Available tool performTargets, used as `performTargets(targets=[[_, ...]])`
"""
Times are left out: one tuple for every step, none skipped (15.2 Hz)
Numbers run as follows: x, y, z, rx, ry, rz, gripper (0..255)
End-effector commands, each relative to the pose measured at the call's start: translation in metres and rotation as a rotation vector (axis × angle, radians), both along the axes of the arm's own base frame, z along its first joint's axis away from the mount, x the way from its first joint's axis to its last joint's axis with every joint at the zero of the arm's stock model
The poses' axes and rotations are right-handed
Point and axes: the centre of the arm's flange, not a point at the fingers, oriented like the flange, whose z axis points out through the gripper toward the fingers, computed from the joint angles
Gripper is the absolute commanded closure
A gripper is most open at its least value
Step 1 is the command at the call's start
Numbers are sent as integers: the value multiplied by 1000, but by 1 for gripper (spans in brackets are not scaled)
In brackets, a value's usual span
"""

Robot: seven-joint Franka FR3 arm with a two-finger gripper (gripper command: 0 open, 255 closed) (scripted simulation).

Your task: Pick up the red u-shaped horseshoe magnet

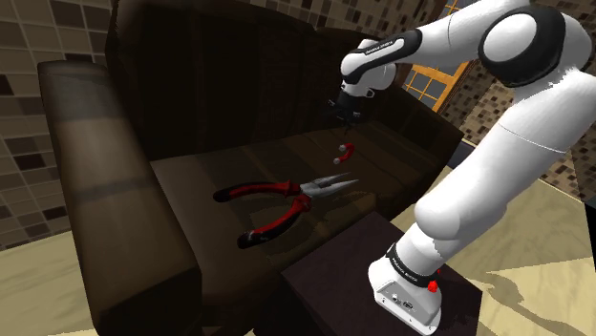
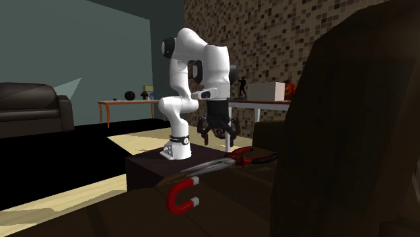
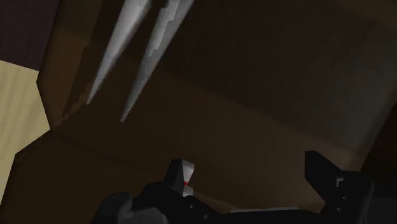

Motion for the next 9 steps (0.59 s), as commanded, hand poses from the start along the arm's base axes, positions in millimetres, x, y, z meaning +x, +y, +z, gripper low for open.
performTargets(targets=[[2,-24,-13,-2,5,-74,0],[1,-35,-19,-3,8,-111,0],[0,-47,-26,-4,10,-147,0],[-2,-58,-32,-5,13,-183,0],[-3,-69,-39,-6,15,-219,0],[-6,-80,-45,-6,18,-255,0],[-8,-91,-51,-7,20,-291,0],[-12,-102,-58,-8,23,-327,0],[-15,-113,-64,-9,25,-363,0]])
